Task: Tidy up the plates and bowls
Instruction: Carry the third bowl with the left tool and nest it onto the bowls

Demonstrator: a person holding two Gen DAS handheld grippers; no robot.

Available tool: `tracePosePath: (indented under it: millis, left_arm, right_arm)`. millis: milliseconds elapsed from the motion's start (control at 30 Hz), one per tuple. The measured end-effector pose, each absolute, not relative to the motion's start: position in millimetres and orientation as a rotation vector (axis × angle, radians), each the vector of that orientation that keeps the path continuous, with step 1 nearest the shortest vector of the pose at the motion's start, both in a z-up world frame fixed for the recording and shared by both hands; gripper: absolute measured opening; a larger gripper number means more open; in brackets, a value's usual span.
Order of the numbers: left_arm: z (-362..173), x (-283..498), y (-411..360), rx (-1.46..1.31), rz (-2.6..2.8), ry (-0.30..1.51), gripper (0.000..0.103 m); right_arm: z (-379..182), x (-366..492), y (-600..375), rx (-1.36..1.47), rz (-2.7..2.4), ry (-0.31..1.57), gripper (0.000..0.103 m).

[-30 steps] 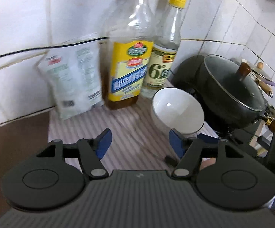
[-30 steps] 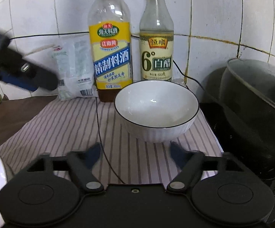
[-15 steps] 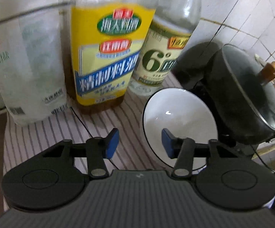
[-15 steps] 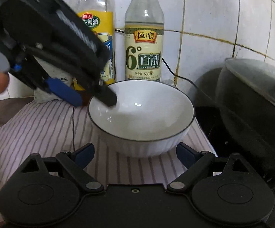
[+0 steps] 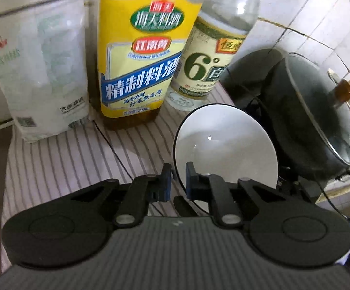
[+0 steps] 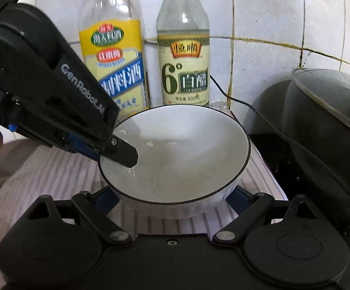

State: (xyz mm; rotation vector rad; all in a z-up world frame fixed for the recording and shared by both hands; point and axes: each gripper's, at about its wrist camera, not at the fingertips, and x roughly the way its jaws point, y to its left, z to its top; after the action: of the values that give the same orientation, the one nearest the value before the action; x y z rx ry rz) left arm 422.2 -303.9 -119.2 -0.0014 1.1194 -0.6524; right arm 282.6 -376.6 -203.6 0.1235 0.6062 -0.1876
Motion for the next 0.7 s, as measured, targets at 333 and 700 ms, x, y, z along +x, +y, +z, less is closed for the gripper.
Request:
tracePosePath:
  millis: [333, 700]
  left_arm:
    - [-57.7, 378.9, -271.0, 0.059, -0.643, 1.046, 0.011]
    - [-14.4, 318.8, -225.2, 0.179, -0.617, 0.972, 0.011]
  right_arm:
    - [-158.1, 242.3, -345.8, 0.126, -0.131, 0.554, 0.096]
    - [-136.5, 179.3, -293.6, 0.160, -0.071, 0.492, 0.095]
